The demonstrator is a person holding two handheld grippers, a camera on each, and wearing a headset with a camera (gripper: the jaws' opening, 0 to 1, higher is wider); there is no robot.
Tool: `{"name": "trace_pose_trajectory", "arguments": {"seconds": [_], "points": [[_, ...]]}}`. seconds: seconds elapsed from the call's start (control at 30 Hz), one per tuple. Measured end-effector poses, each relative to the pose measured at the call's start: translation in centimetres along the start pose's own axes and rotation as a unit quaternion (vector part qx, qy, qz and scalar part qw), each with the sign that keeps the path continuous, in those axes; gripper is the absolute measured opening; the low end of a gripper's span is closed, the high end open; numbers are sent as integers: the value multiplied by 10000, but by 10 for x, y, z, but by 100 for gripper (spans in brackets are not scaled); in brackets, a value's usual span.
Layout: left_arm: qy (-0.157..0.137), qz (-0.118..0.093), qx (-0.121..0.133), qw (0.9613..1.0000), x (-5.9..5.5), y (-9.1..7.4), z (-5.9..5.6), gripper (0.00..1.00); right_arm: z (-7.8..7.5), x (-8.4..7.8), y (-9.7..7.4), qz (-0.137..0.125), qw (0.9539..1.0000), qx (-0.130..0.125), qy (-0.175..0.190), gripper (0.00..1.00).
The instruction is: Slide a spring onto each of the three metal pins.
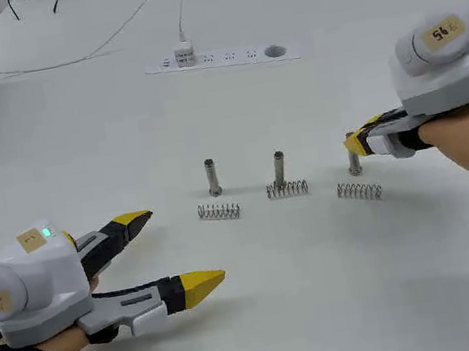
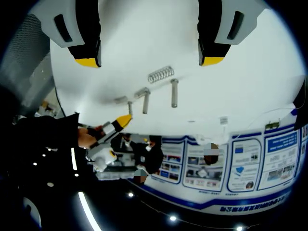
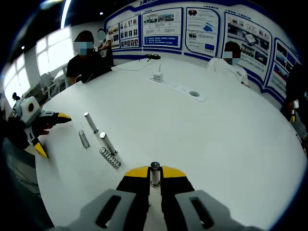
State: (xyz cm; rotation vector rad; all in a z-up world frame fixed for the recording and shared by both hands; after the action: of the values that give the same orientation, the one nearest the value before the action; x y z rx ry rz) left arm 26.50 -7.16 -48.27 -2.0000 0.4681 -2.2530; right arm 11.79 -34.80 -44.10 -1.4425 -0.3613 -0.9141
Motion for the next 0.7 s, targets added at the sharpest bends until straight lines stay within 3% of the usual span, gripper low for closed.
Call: {"name": "trace_pose_trajectory", "arguments": {"seconds": [0.7], "points": [[31, 20, 12, 10000, 2, -1, -2, 84, 1, -4, -3, -15, 10000, 58, 53, 9]]}}
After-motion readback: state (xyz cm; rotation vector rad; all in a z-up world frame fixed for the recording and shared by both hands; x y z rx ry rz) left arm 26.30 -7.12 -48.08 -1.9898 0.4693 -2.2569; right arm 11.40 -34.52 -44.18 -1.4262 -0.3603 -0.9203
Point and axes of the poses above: the centre of the closed fingertips' face, and the gripper's own axes: y roughly forward along the fingers, z roughly to its left, x roughly out of its top, the point moved 8 cm from there along -y, roughly backward along the fingers, and after that the axes turned 13 degrees about y, right-handed, at the moved point
